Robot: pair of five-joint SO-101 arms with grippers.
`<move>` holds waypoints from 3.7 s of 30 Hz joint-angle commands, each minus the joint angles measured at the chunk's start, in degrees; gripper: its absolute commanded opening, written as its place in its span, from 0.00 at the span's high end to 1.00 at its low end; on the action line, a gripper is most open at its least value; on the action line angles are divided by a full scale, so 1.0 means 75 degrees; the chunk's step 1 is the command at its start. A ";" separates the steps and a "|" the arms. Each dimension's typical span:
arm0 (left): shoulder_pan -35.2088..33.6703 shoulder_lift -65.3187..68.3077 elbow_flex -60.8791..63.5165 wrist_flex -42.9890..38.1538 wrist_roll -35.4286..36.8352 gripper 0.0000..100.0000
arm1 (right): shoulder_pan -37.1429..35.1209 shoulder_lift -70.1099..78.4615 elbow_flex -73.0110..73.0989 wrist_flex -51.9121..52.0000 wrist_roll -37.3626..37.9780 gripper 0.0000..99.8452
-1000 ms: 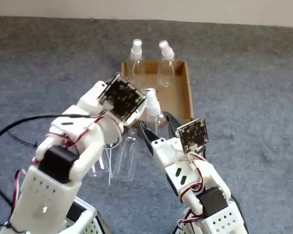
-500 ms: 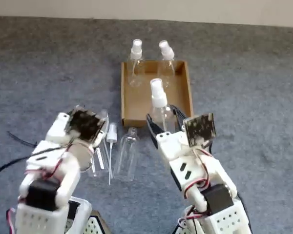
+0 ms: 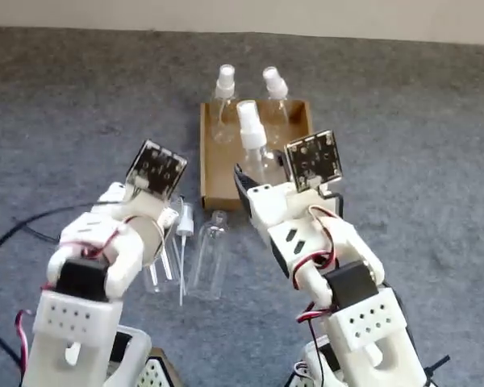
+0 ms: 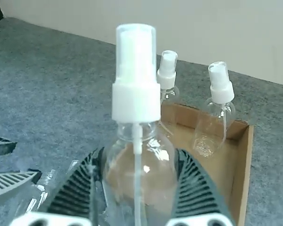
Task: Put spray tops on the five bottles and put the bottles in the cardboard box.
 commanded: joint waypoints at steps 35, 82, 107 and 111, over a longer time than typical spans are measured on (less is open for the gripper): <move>0.1975 -0.2139 0.1705 -0.1958 0.0985 0.73 | -0.0944 0.1682 -0.1459 -0.0651 -0.0633 1.00; -0.1881 -0.1846 0.3382 -0.3985 0.1231 0.79 | 0.1237 0.4566 -0.0381 -0.5515 -0.0188 1.00; -0.1717 -0.1846 0.3393 -0.3950 0.1231 0.81 | -0.0100 0.7086 -0.1659 -0.6816 -0.0176 1.00; -0.1717 -0.1846 0.3393 -0.3950 0.1231 0.81 | -0.0100 0.7238 -0.1682 -0.6828 -0.0188 1.00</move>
